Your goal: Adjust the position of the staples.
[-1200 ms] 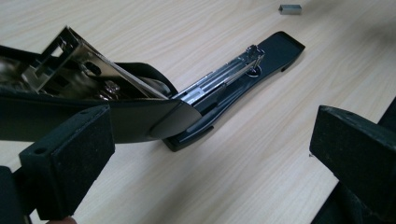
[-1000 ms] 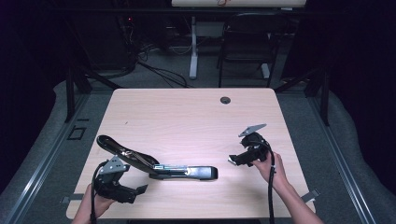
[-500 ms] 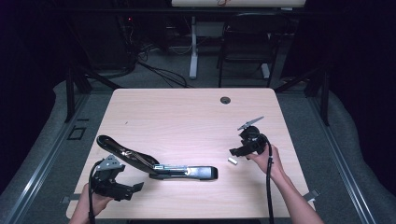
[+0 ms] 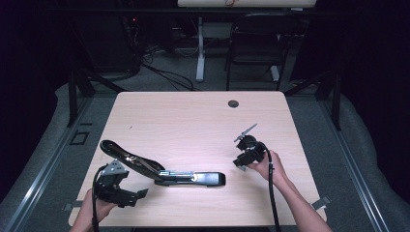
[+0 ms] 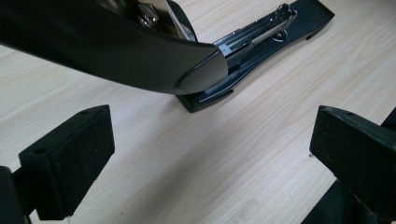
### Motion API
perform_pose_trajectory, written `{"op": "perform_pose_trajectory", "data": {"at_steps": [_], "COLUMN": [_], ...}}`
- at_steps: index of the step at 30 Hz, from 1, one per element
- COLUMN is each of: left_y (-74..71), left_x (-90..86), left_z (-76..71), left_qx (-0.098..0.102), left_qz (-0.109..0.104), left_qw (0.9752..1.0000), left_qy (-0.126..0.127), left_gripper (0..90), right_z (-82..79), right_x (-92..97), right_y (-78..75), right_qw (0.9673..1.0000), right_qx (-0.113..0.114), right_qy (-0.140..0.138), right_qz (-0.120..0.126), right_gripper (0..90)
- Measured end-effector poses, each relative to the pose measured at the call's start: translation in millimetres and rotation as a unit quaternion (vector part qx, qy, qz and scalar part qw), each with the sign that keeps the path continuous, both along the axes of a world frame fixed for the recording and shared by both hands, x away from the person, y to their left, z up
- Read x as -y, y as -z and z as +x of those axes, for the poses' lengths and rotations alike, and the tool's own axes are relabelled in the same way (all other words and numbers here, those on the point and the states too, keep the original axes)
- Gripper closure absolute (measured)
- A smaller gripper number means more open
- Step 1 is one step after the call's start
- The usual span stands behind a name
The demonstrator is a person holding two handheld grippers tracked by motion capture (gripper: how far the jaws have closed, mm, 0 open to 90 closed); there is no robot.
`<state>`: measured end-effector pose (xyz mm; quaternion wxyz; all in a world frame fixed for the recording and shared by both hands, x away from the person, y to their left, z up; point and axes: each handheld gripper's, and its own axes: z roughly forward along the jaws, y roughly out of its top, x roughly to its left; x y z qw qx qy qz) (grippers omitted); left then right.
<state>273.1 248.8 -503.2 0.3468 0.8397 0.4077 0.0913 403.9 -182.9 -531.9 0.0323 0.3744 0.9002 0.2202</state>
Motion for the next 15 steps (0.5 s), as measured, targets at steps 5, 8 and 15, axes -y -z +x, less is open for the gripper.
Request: {"op": "perform_pose_trajectory", "data": {"at_steps": [5,8,15], "left_y": [0.6,2.3,3.4], "left_x": [-0.8,-0.1,0.1], "left_z": [0.7,1.1,1.8], "left_qx": [0.002,-0.005,-0.005], "left_qz": [0.000,0.002,0.006], "left_qw": [1.0000,1.0000,1.0000], "left_qy": [-0.004,-0.002,0.001], "left_gripper": [0.0,0.0,0.0], "right_z": [0.3,0.4,0.0], "right_x": [-0.7,-1.3,-4.2], "right_y": [2.5,5.7,12.4], "right_qw": [0.9998,0.9996,0.9992], "right_qx": [0.001,0.000,-0.006], "right_qy": [0.007,0.011,0.015], "right_qz": [-0.017,-0.026,-0.036], "right_gripper": [71.3,71.6,73.6]}}
